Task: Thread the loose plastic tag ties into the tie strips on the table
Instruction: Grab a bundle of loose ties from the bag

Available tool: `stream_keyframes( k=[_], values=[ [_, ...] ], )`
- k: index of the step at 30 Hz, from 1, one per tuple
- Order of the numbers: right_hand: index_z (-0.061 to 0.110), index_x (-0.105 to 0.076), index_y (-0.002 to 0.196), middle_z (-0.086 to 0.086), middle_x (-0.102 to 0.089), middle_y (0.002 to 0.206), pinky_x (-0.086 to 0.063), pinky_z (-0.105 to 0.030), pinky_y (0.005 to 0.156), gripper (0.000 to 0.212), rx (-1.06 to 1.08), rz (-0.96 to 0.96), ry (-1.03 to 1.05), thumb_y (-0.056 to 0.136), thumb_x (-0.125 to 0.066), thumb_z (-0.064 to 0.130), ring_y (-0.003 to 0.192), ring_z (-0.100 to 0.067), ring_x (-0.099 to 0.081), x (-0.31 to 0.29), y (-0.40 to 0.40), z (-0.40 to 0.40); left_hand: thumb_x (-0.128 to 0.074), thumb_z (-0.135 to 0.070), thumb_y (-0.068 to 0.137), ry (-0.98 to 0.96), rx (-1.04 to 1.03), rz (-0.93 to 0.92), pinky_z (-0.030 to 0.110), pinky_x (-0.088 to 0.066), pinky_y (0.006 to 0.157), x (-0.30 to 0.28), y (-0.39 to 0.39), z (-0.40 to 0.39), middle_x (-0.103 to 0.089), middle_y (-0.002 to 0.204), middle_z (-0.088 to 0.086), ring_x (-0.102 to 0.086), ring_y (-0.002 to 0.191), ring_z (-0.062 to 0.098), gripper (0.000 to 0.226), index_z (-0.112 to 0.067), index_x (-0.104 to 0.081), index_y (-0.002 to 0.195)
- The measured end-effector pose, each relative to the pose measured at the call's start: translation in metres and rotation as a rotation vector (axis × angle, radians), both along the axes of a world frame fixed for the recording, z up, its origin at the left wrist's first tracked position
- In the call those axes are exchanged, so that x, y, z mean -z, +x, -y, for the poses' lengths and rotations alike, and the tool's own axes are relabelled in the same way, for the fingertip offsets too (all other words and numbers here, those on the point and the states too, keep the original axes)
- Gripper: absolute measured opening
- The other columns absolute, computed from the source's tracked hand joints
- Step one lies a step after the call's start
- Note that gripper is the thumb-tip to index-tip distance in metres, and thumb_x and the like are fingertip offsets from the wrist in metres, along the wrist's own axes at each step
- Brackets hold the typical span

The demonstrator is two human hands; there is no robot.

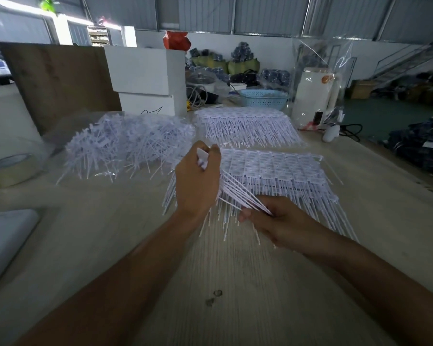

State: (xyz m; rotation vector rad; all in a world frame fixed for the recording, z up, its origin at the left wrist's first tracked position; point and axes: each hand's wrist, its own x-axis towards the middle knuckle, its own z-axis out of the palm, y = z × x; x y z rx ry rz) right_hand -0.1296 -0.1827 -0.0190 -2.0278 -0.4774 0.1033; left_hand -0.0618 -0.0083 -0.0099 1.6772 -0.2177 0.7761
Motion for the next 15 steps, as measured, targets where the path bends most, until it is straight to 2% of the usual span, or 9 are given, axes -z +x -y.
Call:
stream_keyframes(
  k=[2,4,7,9,10,14,15],
  values=[
    [0.021,-0.071,0.085,0.015,-0.044,0.051,-0.035,-0.020,0.044,0.025,0.011,0.001,0.018,0.103,-0.055,0.026,0.045,-0.003,-0.040,0.003,0.000,-0.001,-0.052,-0.047,0.098,0.047,0.074,-0.049,0.024,-0.036,0.056,0.005,0.002,-0.001,-0.040,0.053,-0.011,-0.042,0.051,0.007,0.044,-0.026,-0.035,0.064],
    [0.018,-0.069,0.085,0.014,-0.042,0.052,-0.033,-0.020,0.044,0.023,0.004,-0.052,0.054,0.102,-0.056,0.028,0.045,-0.005,-0.038,0.006,-0.001,-0.001,-0.047,-0.067,0.092,0.060,0.197,-0.127,0.029,-0.042,0.066,0.007,0.001,-0.001,-0.046,0.060,-0.004,-0.049,0.059,0.008,0.053,-0.021,-0.044,0.066],
    [0.016,-0.068,0.089,0.012,-0.042,0.055,-0.033,-0.021,0.045,0.020,-0.033,-0.157,0.064,0.102,-0.056,0.026,0.048,-0.006,-0.038,0.008,-0.001,0.000,-0.032,-0.085,0.083,0.128,0.347,-0.234,0.036,-0.049,0.086,0.005,-0.001,-0.001,-0.066,0.086,0.000,-0.064,0.090,0.012,0.075,-0.017,-0.062,0.080],
    [0.013,-0.067,0.092,0.010,-0.042,0.057,-0.034,-0.022,0.046,0.019,-0.052,-0.178,0.050,0.102,-0.055,0.023,0.050,-0.007,-0.039,0.009,-0.001,0.000,-0.029,-0.077,0.088,0.068,0.443,-0.251,0.038,-0.046,0.092,0.001,-0.003,0.001,-0.069,0.094,0.002,-0.064,0.103,0.019,0.069,-0.019,-0.066,0.082],
    [0.011,-0.065,0.092,0.009,-0.041,0.058,-0.033,-0.022,0.046,0.019,-0.062,-0.189,0.065,0.102,-0.056,0.024,0.051,-0.007,-0.038,0.009,-0.001,0.000,-0.032,-0.069,0.092,0.003,0.477,-0.238,0.039,-0.046,0.092,-0.001,-0.005,0.002,-0.068,0.093,0.005,-0.064,0.103,0.023,0.063,-0.018,-0.067,0.084],
    [0.015,-0.064,0.094,0.006,-0.033,0.060,-0.025,-0.021,0.045,0.016,-0.103,-0.244,0.178,0.102,-0.055,0.027,0.051,-0.008,-0.029,0.005,-0.001,-0.003,-0.050,-0.027,0.102,-0.094,0.378,0.000,0.015,-0.047,0.070,-0.007,-0.012,0.006,-0.059,0.081,0.009,-0.059,0.077,0.011,0.023,-0.008,-0.062,0.096],
    [0.015,-0.065,0.096,0.006,-0.030,0.060,-0.025,-0.020,0.044,0.017,-0.112,-0.253,0.210,0.103,-0.053,0.025,0.050,-0.007,-0.027,0.004,-0.001,-0.003,-0.050,-0.019,0.103,-0.114,0.364,0.025,0.013,-0.046,0.068,-0.009,-0.013,0.005,-0.058,0.077,0.009,-0.058,0.073,0.010,0.021,-0.003,-0.062,0.094]
  ],
)
